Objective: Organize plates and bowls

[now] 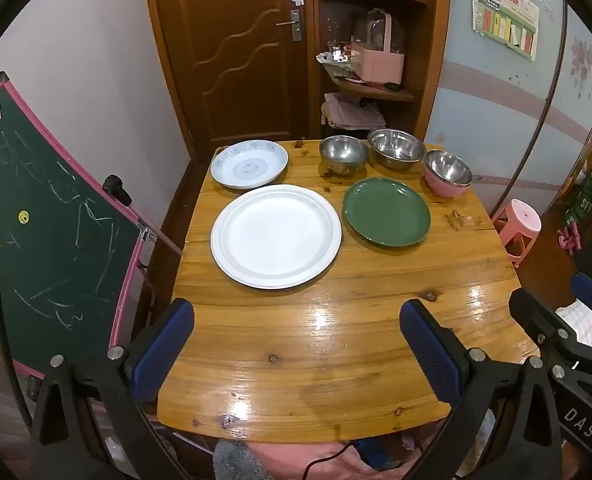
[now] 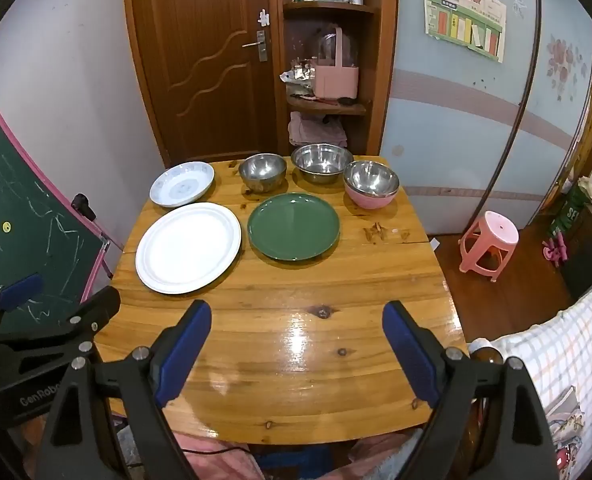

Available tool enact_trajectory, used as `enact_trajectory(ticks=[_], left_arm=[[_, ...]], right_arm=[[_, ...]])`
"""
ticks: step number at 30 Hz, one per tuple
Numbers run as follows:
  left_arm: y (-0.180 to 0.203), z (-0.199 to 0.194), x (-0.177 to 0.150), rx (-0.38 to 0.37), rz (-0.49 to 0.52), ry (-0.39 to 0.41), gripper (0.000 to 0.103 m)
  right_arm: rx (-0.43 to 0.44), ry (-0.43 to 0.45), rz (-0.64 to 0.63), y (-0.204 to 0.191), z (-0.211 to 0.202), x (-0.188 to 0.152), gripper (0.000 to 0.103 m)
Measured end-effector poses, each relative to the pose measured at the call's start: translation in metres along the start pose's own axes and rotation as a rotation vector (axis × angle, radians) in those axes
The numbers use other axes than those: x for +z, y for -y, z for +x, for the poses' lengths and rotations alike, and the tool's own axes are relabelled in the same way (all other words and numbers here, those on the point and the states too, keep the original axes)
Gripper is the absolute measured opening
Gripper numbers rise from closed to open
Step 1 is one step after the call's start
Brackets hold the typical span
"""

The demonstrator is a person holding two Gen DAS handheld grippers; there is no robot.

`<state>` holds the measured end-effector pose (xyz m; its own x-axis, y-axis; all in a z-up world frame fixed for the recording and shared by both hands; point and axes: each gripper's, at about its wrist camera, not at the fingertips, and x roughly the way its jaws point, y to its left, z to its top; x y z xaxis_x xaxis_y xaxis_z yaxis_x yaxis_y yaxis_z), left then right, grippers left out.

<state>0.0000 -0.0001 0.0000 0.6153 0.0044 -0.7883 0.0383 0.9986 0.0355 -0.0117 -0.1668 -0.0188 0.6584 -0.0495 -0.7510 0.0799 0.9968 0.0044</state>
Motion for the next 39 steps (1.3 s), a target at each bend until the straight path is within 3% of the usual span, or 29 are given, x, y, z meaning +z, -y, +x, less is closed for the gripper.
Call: enact_trajectory(ticks=[39], left_arm=[[-0.005, 0.007, 0.003, -0.002, -0.030, -0.005, 0.102]], right_arm=[[0.022, -0.020, 0.010, -0.001, 0.016, -0.001, 0.088]])
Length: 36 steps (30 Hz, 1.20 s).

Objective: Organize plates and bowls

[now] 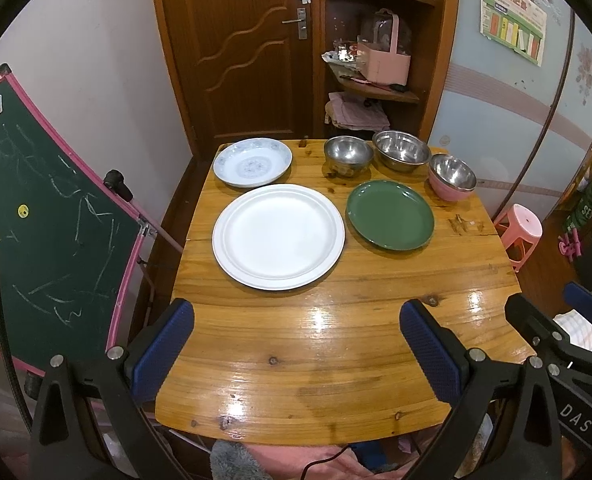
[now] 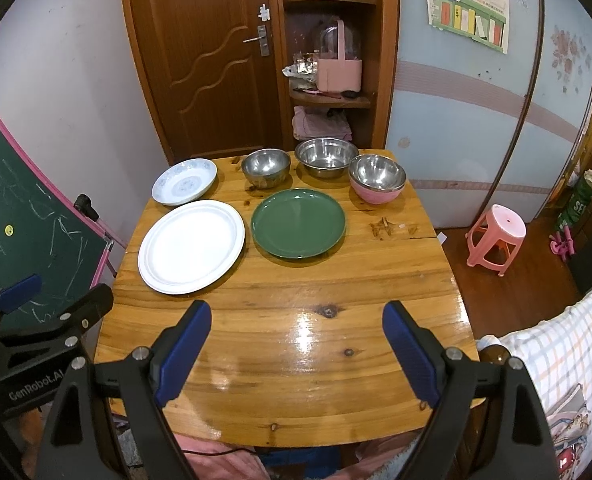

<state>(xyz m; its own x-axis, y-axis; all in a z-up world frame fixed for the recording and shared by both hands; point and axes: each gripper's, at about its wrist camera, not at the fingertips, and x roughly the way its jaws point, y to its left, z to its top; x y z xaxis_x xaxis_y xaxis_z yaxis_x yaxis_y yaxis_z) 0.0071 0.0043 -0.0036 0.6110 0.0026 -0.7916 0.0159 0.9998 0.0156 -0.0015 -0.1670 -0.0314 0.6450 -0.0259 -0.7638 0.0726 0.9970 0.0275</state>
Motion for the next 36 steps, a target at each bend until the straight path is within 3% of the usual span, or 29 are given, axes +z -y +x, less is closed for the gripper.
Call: enact_trajectory(ticks=[36], left_arm=[[-0.009, -0.001, -0.004, -0.023, -0.038, 0.007, 0.102]], right_arm=[[-0.023, 0.015, -0.005, -0.001, -0.009, 0.003, 0.088]])
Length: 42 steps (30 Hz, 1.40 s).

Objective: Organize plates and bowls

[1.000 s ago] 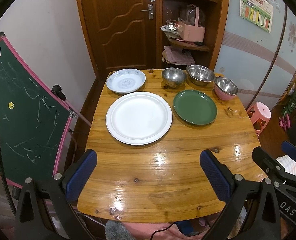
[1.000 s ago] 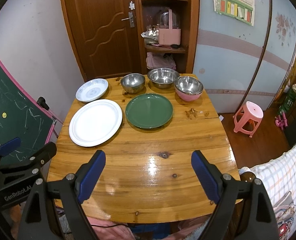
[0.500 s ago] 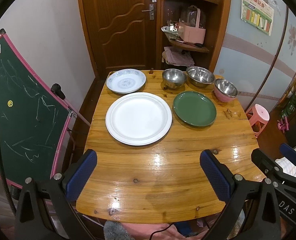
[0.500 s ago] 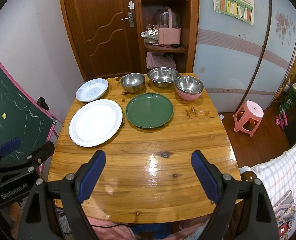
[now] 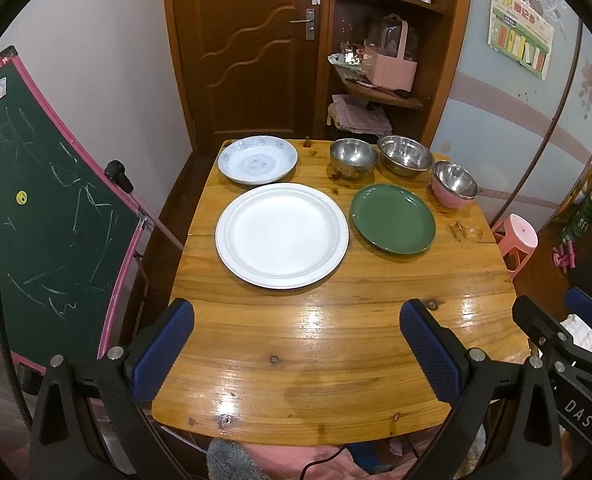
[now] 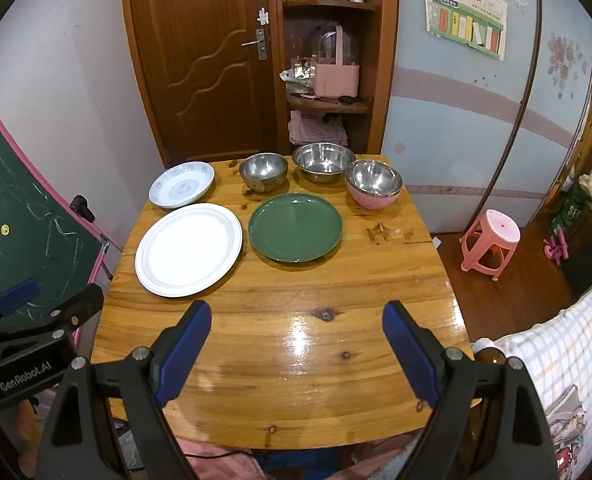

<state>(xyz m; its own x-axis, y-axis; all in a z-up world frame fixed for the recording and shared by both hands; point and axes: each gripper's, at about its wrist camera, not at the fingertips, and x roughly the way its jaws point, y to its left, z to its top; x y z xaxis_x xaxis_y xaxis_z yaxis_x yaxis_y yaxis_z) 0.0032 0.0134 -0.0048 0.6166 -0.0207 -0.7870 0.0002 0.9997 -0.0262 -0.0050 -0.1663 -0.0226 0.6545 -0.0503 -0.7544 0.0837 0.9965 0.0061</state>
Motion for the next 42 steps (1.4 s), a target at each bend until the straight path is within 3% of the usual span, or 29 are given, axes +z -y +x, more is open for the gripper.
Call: enact_trajectory(ticks=[21, 25, 30, 33, 35, 38, 42], left_arm=[[-0.007, -0.009, 0.005, -0.010, 0.013, 0.022, 0.102], [-0.014, -0.014, 0.015, -0.004, 0.030, 0.051, 0.102], [-0.032, -0.017, 0.038, 0.002, 0.044, 0.069, 0.102], [-0.047, -0.021, 0.057, 0.020, 0.034, 0.100, 0.102], [-0.055, -0.022, 0.067, 0.036, 0.030, 0.121, 0.102], [-0.069, -0.019, 0.083, 0.048, 0.009, 0.163, 0.102], [-0.087, -0.007, 0.097, 0.063, -0.031, 0.229, 0.102]], right_arm=[[-0.003, 0.019, -0.007, -0.007, -0.004, 0.009, 0.088], [0.034, 0.023, -0.010, -0.005, -0.008, 0.017, 0.088], [0.155, 0.026, 0.027, 0.006, -0.015, 0.042, 0.088], [0.195, 0.080, 0.061, 0.012, -0.022, 0.061, 0.088], [0.165, 0.131, 0.066, 0.011, -0.027, 0.075, 0.088], [0.134, 0.190, 0.024, 0.003, -0.028, 0.093, 0.088], [0.160, 0.240, -0.026, -0.007, -0.010, 0.108, 0.088]])
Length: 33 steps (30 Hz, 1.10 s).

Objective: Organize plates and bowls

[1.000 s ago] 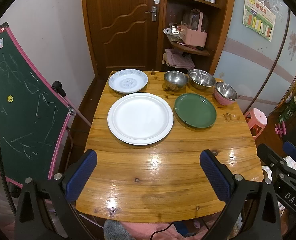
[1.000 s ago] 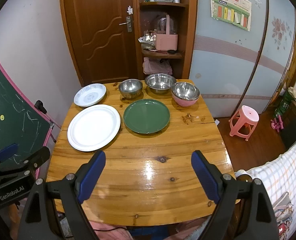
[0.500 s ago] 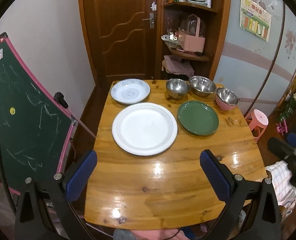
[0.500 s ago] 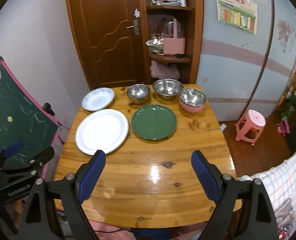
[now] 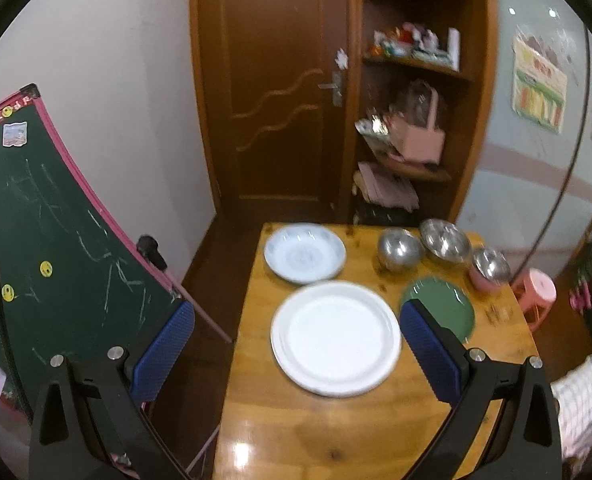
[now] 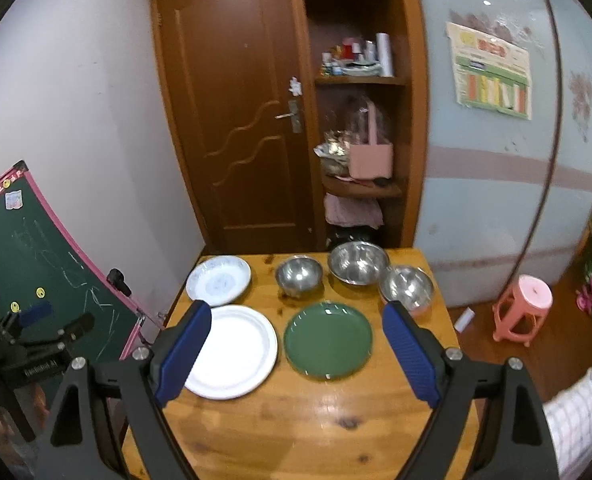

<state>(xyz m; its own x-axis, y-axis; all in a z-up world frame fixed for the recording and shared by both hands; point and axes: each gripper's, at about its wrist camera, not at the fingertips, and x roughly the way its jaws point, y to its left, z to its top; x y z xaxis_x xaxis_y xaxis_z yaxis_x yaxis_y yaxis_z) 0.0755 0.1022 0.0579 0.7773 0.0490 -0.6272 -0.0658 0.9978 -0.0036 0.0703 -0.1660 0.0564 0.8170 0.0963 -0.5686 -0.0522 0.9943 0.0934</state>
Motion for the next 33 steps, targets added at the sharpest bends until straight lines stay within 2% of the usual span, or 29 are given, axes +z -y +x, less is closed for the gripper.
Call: enact_trajectory(ticks=[3, 6, 9, 13, 19, 21, 24, 27, 30, 33], left_arm=[[-0.009, 0.027, 0.003, 0.007, 0.024, -0.009, 0.102], [-0.023, 0.068, 0.002, -0.080, 0.006, -0.095, 0.102], [-0.036, 0.112, -0.004, -0.071, 0.001, -0.201, 0.102], [-0.049, 0.162, -0.016, -0.048, -0.014, -0.302, 0.102], [-0.054, 0.221, -0.036, -0.087, 0.014, -0.408, 0.102], [-0.053, 0.240, -0.042, -0.131, 0.007, -0.456, 0.101], [-0.055, 0.271, -0.051, -0.204, -0.025, -0.541, 0.093], [-0.056, 0.295, -0.058, -0.253, -0.051, -0.596, 0.085], [-0.057, 0.315, -0.066, -0.288, -0.077, -0.648, 0.068], [-0.056, 0.332, -0.073, -0.323, -0.106, -0.692, 0.065]], right_arm=[[0.047, -0.032, 0.001, -0.002, 0.031, -0.001, 0.088], [0.054, -0.140, -0.061, -0.011, 0.073, -0.005, 0.088], [0.061, -0.225, -0.091, -0.017, 0.112, -0.014, 0.088], [0.100, -0.361, -0.054, -0.015, 0.166, -0.032, 0.088], [0.183, -0.547, 0.035, -0.014, 0.234, -0.064, 0.088], [0.200, -0.615, 0.084, -0.013, 0.255, -0.077, 0.079], [0.224, -0.716, 0.153, -0.009, 0.281, -0.094, 0.067], [0.235, -0.777, 0.208, -0.002, 0.300, -0.106, 0.066], [0.229, -0.803, 0.235, 0.002, 0.312, -0.113, 0.066], [0.255, -0.826, 0.277, 0.004, 0.322, -0.119, 0.059]])
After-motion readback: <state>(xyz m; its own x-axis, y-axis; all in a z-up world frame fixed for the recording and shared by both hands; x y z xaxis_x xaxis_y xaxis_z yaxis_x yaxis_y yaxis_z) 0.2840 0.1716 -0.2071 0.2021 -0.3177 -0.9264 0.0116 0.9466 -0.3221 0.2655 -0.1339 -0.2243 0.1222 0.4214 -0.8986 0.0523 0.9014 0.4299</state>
